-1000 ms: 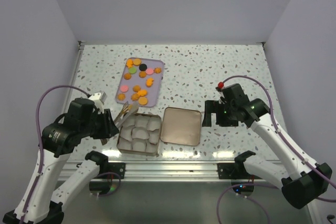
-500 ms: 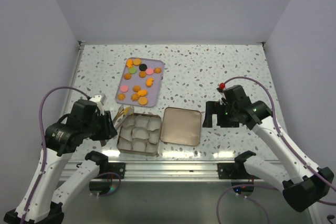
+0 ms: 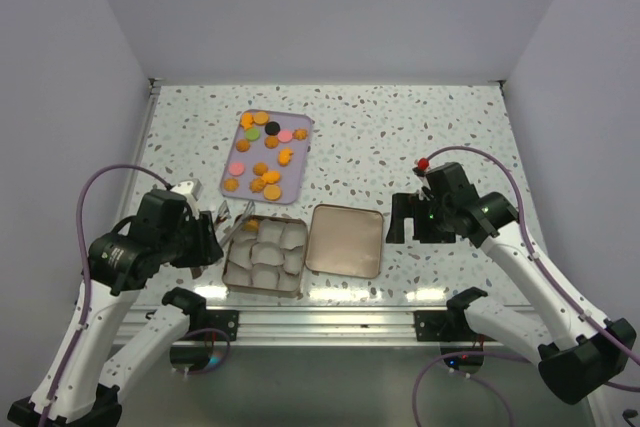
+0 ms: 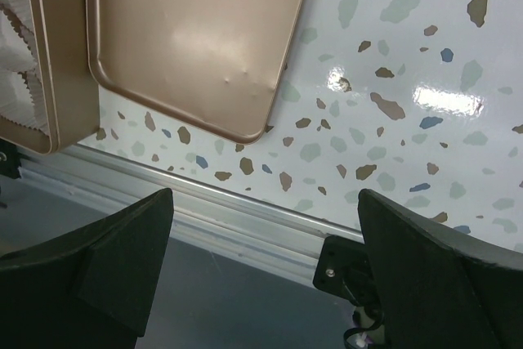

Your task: Pack the cookies

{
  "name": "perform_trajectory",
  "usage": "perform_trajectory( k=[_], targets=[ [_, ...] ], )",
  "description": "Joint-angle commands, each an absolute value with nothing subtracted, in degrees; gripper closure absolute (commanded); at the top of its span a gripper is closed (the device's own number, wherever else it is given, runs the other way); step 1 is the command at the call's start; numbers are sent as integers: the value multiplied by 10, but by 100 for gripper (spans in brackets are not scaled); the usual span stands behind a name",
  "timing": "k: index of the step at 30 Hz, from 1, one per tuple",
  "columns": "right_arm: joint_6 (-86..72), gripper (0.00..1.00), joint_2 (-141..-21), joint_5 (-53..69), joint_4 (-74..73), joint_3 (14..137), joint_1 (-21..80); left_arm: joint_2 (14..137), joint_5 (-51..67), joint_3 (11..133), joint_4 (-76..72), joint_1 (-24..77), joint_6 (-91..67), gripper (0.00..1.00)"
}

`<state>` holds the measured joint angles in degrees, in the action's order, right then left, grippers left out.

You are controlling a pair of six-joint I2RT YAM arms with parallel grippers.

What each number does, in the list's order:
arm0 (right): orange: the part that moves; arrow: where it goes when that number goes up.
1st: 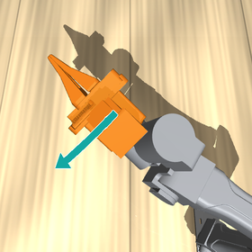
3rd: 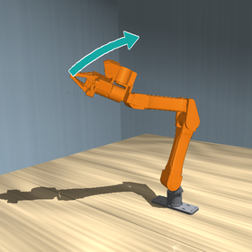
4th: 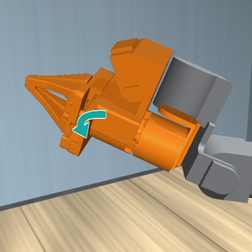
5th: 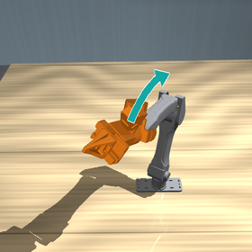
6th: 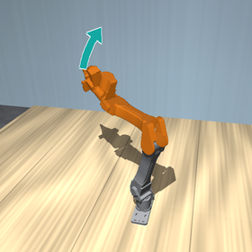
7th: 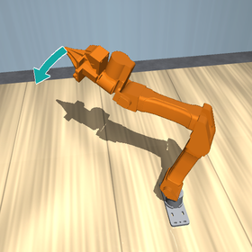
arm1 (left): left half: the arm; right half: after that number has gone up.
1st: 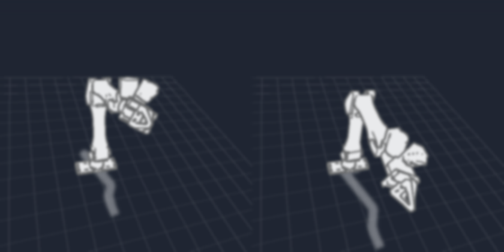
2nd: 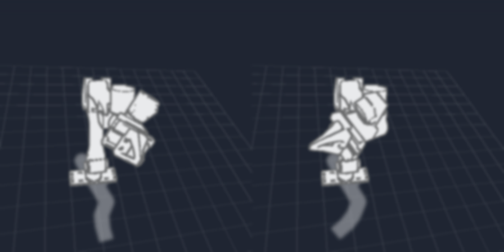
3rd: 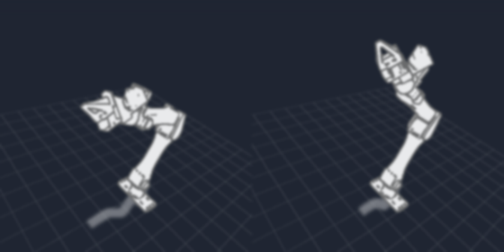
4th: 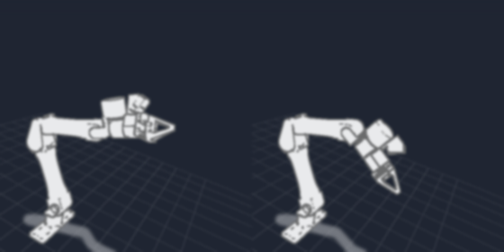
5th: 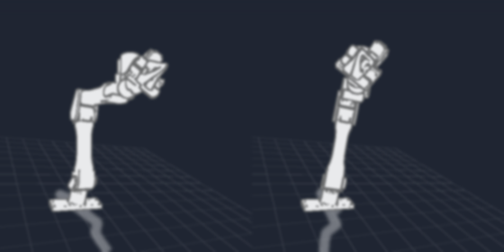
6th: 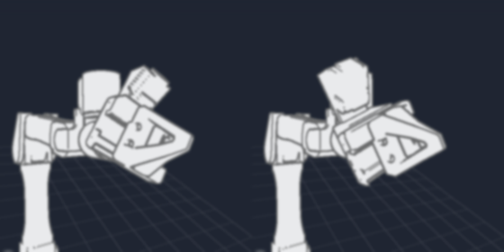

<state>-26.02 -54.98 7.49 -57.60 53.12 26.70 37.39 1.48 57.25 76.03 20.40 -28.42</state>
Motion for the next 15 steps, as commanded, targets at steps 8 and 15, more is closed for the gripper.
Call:
perform_trajectory(
  k=[8, 15],
  targets=[
    [-264, 1, -543, 84, -571, 526, 270, 387, 2, 600, 752, 206, -286, 50],
    [-265, 1, -545, 83, -571, 527, 271, 457, 3, 653, 709, 207, -276, 50]
  ],
)
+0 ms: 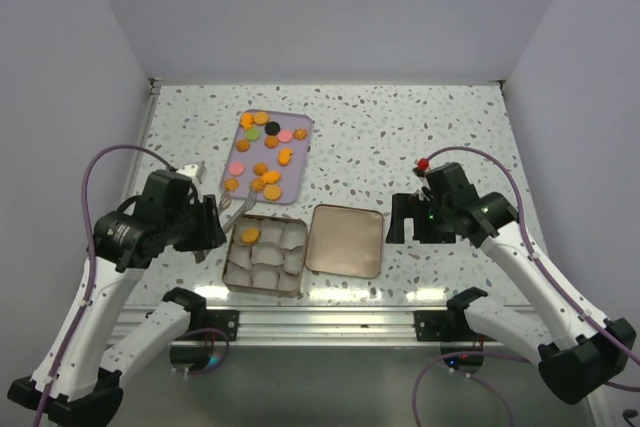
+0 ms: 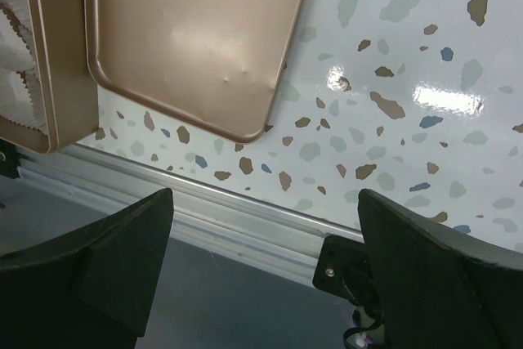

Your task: Pack the cookies

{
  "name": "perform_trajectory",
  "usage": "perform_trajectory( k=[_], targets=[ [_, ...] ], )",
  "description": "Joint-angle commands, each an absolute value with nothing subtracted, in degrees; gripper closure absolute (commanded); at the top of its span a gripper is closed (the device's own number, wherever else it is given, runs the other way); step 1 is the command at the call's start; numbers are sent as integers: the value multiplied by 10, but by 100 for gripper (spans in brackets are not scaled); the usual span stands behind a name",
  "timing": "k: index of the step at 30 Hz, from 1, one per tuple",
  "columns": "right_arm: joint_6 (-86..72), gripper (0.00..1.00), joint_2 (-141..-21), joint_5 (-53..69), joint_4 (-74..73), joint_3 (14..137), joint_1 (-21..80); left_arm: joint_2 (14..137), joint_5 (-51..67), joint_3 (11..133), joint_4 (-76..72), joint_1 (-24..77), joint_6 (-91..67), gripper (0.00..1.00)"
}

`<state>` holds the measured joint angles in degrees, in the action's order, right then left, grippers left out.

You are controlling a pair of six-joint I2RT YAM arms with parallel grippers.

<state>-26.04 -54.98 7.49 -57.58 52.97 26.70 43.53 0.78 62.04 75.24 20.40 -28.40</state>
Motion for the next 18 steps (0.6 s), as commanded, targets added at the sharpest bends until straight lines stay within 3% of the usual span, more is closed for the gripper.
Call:
perform_trajectory(
  k=[1, 18],
  targets=[
    [-265, 1, -545, 83, -571, 529, 271, 475, 2, 658, 692, 207, -272, 50],
    [-251, 1, -555, 57, -600, 577, 271, 663, -26, 635, 556, 206, -221, 52]
  ],
)
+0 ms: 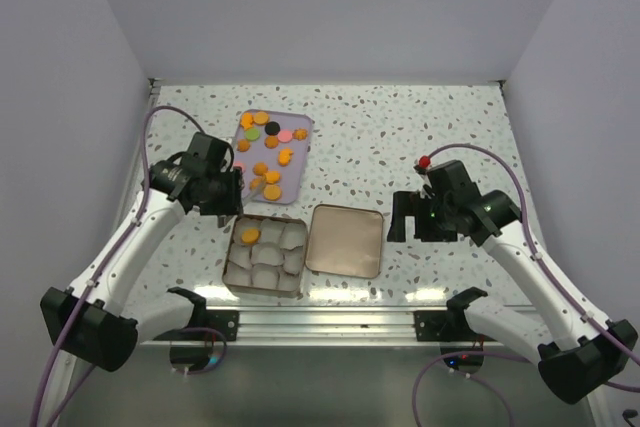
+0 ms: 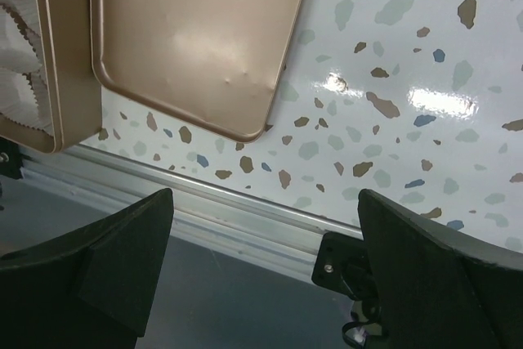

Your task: Pack the cookies

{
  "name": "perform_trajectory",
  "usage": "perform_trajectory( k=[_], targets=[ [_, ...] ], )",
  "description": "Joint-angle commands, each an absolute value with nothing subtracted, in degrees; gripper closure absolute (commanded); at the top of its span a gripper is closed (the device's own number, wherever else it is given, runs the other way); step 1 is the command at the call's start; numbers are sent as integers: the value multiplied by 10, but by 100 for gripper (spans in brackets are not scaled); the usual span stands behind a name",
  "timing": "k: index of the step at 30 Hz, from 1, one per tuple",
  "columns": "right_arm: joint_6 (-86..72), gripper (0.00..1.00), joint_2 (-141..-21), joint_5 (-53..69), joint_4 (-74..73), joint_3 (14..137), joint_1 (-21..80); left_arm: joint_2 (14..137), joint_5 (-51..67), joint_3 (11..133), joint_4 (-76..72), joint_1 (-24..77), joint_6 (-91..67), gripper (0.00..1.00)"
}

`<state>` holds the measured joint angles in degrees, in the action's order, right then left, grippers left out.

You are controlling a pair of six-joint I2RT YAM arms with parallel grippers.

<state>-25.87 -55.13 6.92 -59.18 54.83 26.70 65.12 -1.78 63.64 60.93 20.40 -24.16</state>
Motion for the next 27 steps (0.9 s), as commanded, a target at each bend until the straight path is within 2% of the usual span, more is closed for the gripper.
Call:
perform_trajectory(
  k=[1, 15, 21, 27],
  targets=[
    [-251, 1, -554, 55, -602, 577, 270, 667, -30, 635, 555, 207, -219, 52],
    [-252, 1, -562, 45, -599, 577, 270, 704, -57, 599, 534, 206, -209, 52],
    [-251, 1, -569, 46, -595, 575, 270, 702, -40, 582, 519, 206, -207, 56],
    [-250, 1, -572, 47, -592, 576, 270, 707, -32, 584, 512, 206, -211, 64]
  ],
)
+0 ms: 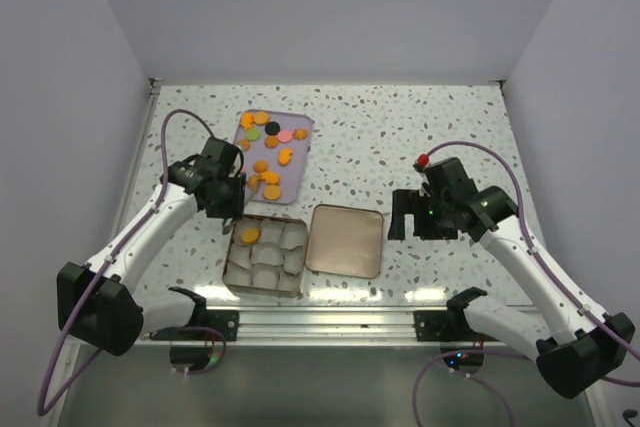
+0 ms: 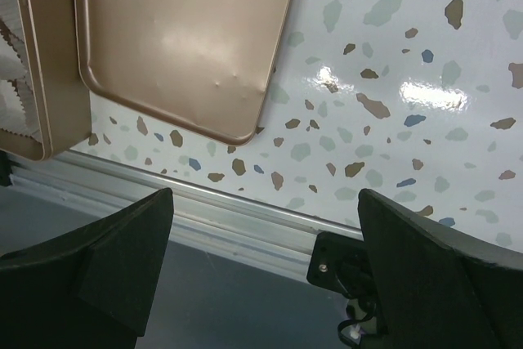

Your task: Pack the cookies

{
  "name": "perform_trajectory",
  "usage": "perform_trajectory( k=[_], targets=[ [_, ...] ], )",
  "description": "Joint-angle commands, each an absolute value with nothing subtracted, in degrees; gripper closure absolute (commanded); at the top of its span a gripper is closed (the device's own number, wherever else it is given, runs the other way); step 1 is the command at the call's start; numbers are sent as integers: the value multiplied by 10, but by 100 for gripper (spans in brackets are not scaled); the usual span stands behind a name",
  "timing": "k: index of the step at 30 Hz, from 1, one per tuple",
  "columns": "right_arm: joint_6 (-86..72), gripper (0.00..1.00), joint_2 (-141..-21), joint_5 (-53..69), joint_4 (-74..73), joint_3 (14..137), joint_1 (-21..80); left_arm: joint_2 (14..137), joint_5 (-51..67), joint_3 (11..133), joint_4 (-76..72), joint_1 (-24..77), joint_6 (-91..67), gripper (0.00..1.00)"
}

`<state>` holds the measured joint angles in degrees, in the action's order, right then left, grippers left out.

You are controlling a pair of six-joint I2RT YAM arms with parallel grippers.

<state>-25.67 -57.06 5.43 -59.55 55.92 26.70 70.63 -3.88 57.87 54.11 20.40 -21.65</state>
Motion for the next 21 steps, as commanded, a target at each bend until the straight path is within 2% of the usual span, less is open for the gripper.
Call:
perform_trajectory(
  k=[1, 8, 21],
  targets=[
    [-250, 1, -572, 47, -592, 576, 270, 704, -33, 592, 518, 206, -214, 64],
    [-250, 1, -574, 60, -585, 577, 270, 664, -25, 625, 557, 206, -215, 66],
    [-283, 1, -595, 114, -535, 548, 270, 490, 55, 601, 618, 206, -235, 71]
  ],
)
